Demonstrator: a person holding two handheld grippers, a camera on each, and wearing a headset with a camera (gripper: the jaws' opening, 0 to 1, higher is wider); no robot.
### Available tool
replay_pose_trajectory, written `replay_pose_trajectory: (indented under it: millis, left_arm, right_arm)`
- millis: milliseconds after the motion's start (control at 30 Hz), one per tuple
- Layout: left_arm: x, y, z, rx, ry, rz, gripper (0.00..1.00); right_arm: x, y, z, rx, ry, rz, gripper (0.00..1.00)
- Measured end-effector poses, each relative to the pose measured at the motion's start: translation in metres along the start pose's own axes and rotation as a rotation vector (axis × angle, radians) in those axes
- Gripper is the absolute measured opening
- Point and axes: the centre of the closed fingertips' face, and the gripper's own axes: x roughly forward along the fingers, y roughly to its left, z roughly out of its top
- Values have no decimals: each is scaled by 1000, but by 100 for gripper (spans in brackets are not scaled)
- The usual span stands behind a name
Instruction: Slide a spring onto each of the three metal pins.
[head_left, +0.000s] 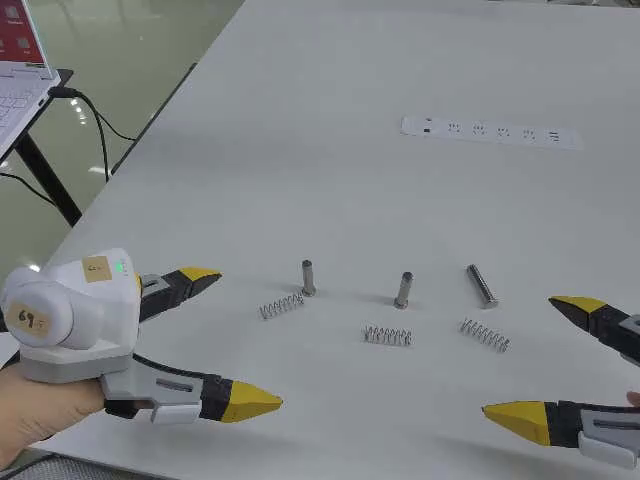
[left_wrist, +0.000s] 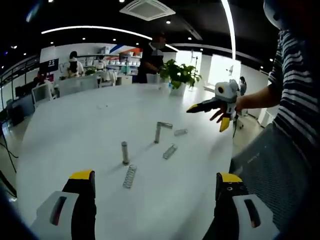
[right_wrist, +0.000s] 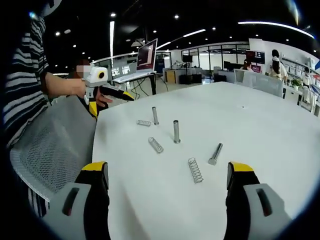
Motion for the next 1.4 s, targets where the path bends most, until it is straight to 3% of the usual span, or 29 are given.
replay_pose_trajectory:
  millis: [800,1400]
  left_arm:
    - [-2,5,0,9,-8,15,98]
    - [2,1,5,12,-26,4,98]
  right_arm:
    - [-3,0,-2,1,3,-3,99]
    - [-2,2,-4,15,1,-11,99]
